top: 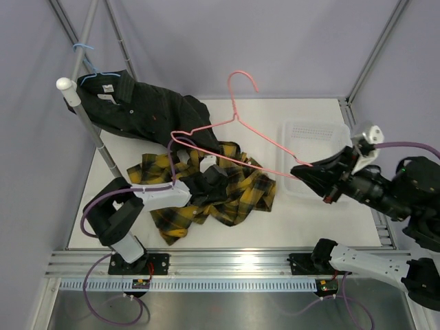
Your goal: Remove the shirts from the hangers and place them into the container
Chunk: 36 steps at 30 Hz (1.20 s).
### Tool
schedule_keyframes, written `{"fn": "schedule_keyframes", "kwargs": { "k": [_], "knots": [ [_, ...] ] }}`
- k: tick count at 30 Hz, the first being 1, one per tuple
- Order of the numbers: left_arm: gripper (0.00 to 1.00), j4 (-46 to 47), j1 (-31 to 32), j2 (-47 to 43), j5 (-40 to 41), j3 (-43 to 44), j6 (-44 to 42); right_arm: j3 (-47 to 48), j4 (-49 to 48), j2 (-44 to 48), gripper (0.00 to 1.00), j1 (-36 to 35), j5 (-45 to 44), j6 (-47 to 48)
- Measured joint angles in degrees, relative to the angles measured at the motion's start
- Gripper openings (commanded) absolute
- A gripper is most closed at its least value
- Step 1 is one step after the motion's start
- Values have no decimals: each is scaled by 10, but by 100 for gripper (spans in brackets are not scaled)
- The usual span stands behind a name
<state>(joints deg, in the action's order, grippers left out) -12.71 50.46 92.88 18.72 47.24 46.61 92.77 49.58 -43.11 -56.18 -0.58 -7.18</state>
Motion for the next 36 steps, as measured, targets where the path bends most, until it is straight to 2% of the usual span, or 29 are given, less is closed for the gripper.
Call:
{"fn": "schedule_keyframes", "kwargs": {
  "k": [1, 2, 4, 9, 16, 20, 25, 33, 36],
  "knots": [
    [44, 21, -1, 7, -4, -1, -1, -3, -10, -15, 0, 0, 8, 7],
    [22, 45, -3, 15, -9, -3, 5, -5, -18, -30, 0, 0, 16, 15],
    [1, 113, -4, 31, -32, -17, 23, -5, -39, -60, 0, 0, 27, 31],
    [0, 201, 35, 45, -50, -33, 63, 24, -73, -142, 0, 0, 60, 75],
    [0, 198, 224, 52, -27, -25, 137, 83, -105, -271, 0, 0, 94, 117],
    [0, 185, 290, 55, -21, -18, 171, 117, -117, -350, 0, 0, 109, 125],
    [0, 179, 301, 54, -15, -19, 196, 203, -122, -475, 0, 0, 120, 136],
    [0, 154, 301, 36, -5, -29, 210, 502, -89, -756, 0, 3, 140, 143],
    [0, 155, 301, 31, -4, -35, 210, 555, -87, -818, 0, 9, 152, 142]
  ]
}}
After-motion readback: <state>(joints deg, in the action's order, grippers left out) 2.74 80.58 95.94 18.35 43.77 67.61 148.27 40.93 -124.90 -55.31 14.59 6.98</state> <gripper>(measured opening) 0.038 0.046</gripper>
